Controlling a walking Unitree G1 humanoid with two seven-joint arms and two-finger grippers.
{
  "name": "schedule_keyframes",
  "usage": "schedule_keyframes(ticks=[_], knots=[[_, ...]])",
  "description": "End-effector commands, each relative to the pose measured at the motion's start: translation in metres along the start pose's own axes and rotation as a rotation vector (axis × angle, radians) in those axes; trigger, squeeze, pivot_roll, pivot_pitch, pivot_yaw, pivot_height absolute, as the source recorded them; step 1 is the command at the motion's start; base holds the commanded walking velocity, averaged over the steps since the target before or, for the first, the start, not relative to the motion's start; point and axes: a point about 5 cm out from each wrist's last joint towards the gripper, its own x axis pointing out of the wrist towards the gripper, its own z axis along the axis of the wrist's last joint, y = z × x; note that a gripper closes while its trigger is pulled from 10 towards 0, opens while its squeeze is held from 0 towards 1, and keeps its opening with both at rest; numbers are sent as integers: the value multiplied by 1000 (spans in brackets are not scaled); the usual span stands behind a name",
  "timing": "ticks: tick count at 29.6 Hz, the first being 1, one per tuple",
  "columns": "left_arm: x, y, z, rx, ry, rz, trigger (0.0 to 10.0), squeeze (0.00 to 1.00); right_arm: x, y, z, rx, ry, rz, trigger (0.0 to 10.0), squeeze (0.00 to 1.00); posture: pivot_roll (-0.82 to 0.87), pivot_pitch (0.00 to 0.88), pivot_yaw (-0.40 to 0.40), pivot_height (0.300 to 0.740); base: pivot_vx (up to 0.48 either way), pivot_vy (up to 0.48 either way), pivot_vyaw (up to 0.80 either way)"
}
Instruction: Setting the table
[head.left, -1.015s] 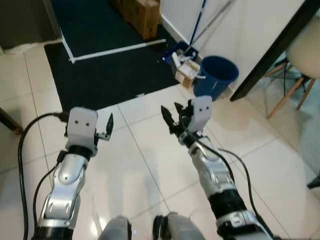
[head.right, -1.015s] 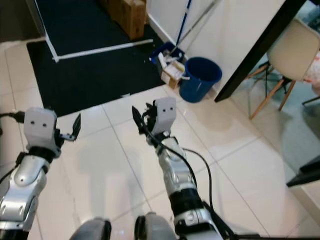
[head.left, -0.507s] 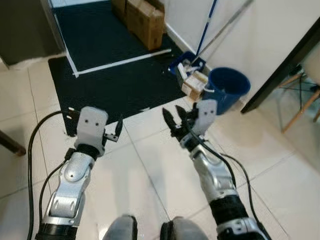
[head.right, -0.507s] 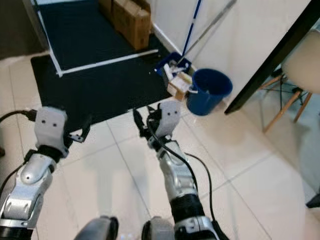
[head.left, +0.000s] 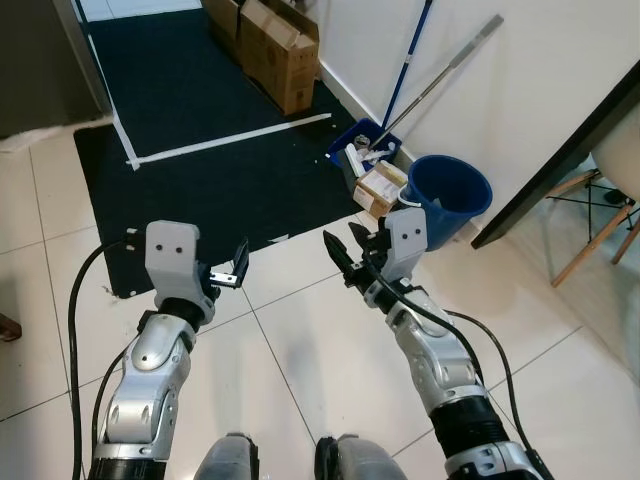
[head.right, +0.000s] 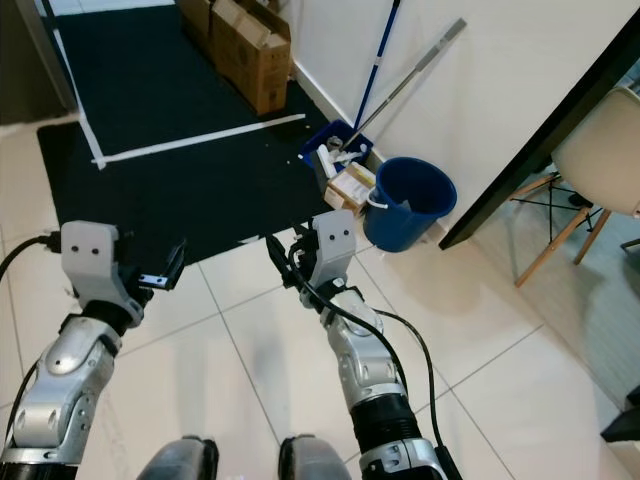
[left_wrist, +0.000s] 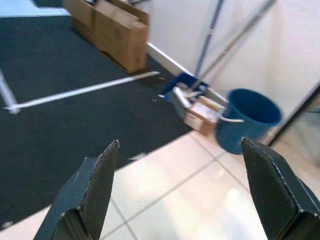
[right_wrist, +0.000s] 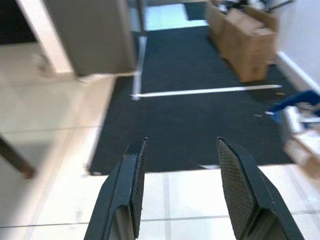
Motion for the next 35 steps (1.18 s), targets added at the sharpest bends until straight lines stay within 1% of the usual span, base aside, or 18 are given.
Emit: schedule_keyframes(ticks=[1,5,6,7,8,9,10,13,15,17,20,24,27,35], knots=[[-1,-5,-2,-28,17,-44,10000,0,-3,-8,-3,-22,17,-45,10000,0,-58,27,-55,740,0,0,0],[-1,-16,-3,-12,33,-94,10000,0,-2,-14,3,-33,-9,-122,10000,0,-69,24,-43,740,0,0,0],[-1,-16,-3,-12,33,-94,10000,0,-2,-14,3,-33,-9,-122,10000,0,-69,24,-43,740,0,0,0],[0,-19,-3,11,31,-98,10000,0,-3,-15,4,-35,-14,-134,10000,0,-76,22,-33,740,0,0,0],[0,-19,-3,11,31,-98,10000,0,-3,-15,4,-35,-14,-134,10000,0,-76,22,-33,740,0,0,0],[0,-20,-3,28,29,-102,10000,0,-3,-15,5,-36,-18,-142,10000,0,-76,22,-33,740,0,0,0],[1,-21,-3,41,25,-97,10000,0,-4,-18,5,-37,-21,-169,10000,0,-81,21,-28,740,0,0,0],[2,-22,-3,49,22,-93,10000,0,-5,-20,6,-37,-22,-189,10000,0,-81,21,-28,740,0,0,0],[4,-22,-3,66,18,-79,10000,0,-7,-26,5,-49,-21,-241,10000,0,-83,22,-22,740,0,0,800],[4,-22,-3,67,19,-72,10000,0,-7,-27,6,-44,-24,-251,10000,0,-85,23,-17,740,0,0,800],[4,-21,-3,73,23,-63,10000,0,-6,-27,8,-42,-34,-255,10000,0,-85,23,-12,740,0,0,800],[4,-18,-4,99,32,-42,10000,0,-1,-23,17,-29,-69,-243,10000,0,-80,25,0,740,0,0,800],[5,-13,-3,117,34,-17,10000,0,3,-18,22,-9,-97,-224,10000,0,-77,27,9,740,0,0,800],[6,-7,-3,129,39,8,10000,0,8,-8,28,22,-127,-178,10000,0,-75,31,19,740,0,0,800]])
